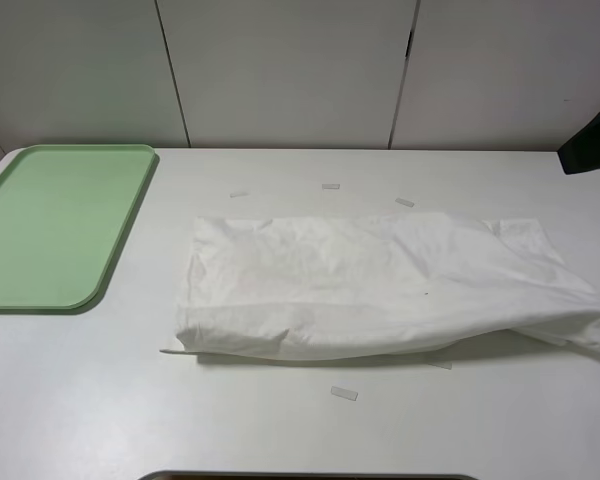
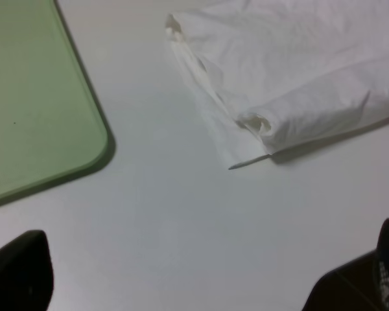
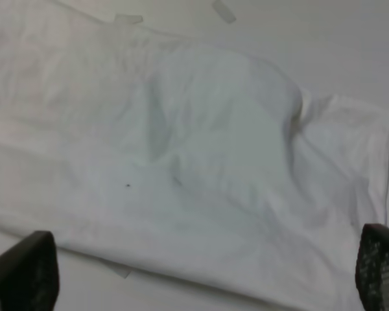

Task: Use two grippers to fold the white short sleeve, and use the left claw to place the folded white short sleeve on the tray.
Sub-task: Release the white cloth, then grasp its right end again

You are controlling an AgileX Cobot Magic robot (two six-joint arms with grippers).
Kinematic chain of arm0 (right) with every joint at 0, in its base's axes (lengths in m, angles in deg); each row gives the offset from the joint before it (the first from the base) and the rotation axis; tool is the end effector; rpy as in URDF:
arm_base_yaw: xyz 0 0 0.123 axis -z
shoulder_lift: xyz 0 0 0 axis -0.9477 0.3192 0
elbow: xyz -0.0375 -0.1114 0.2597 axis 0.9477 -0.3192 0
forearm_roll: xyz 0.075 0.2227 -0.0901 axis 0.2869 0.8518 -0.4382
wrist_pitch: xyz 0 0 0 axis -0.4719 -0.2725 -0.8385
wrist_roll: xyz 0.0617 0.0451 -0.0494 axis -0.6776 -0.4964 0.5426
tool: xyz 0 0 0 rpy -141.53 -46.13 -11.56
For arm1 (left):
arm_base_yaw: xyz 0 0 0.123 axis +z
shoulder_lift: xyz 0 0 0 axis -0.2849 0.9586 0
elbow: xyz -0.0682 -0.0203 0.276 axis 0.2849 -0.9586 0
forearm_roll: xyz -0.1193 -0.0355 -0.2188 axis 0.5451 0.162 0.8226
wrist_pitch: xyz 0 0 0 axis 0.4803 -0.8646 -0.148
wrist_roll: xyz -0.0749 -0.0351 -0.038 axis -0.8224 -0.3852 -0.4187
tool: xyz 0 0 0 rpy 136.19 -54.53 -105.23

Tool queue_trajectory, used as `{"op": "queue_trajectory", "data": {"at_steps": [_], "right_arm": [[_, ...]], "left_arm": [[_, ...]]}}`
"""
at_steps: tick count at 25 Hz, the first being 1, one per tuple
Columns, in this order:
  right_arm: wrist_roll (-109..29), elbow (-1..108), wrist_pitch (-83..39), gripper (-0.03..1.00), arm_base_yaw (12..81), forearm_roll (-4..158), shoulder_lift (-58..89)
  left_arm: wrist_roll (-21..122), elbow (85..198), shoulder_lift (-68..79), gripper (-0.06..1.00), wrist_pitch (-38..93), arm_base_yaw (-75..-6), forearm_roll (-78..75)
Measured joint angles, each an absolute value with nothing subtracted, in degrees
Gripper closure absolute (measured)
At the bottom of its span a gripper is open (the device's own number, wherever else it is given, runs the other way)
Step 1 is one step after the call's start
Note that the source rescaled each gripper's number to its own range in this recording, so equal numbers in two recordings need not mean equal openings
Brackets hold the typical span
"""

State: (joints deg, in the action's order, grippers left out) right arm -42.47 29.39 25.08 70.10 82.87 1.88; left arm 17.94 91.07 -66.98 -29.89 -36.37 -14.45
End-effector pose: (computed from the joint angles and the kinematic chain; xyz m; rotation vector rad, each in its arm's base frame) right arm 0.1930 0.0227 0.3429 -0.3738 2.4660 0.1752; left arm -0.0042 0.0005 0.2794 0.3742 2.0274 -0.2162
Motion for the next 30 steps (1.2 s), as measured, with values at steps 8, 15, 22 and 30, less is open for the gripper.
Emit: {"op": "queue_trajectory", "data": {"at_steps": [8, 15, 22, 30], "right_arm": [[-42.5, 29.4, 25.1, -0.03, 70.1, 83.1, 1.9], [-43.6, 29.4, 25.1, -0.03, 70.1, 83.3, 1.9], [-44.1, 29.4, 25.1, -0.03, 70.1, 83.4, 1.9], [-49.9, 29.4, 25.0, -0.03, 70.1, 80.3, 6.3]], "left_arm": [[18.0, 91.1, -67.0, -0.04, -29.9, -36.4, -14.5], [18.0, 91.1, -67.1, -0.04, -29.9, -28.4, -14.5], [18.0, 90.9, -68.2, -0.04, -29.8, -16.8, -14.5], [18.0, 90.8, -68.2, -0.04, -29.8, -13.7, -14.4]]}}
